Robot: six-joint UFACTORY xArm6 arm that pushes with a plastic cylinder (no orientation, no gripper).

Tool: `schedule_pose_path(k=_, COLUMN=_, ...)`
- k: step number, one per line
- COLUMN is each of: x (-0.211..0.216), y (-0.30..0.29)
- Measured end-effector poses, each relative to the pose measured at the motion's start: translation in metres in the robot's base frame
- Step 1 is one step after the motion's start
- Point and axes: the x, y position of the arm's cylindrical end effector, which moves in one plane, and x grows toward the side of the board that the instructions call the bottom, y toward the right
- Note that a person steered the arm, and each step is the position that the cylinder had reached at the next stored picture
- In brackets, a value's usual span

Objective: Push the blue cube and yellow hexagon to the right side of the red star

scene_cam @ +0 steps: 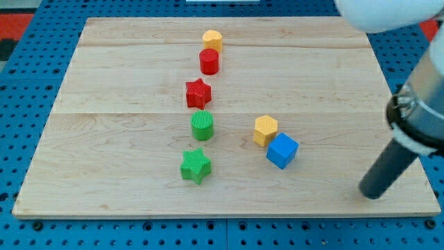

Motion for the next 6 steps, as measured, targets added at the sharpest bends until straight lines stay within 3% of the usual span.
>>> schedule_pose_path(k=3, x=-0.086, y=-0.128)
schedule_pose_path(k=6, x=-0.118, y=-0.168)
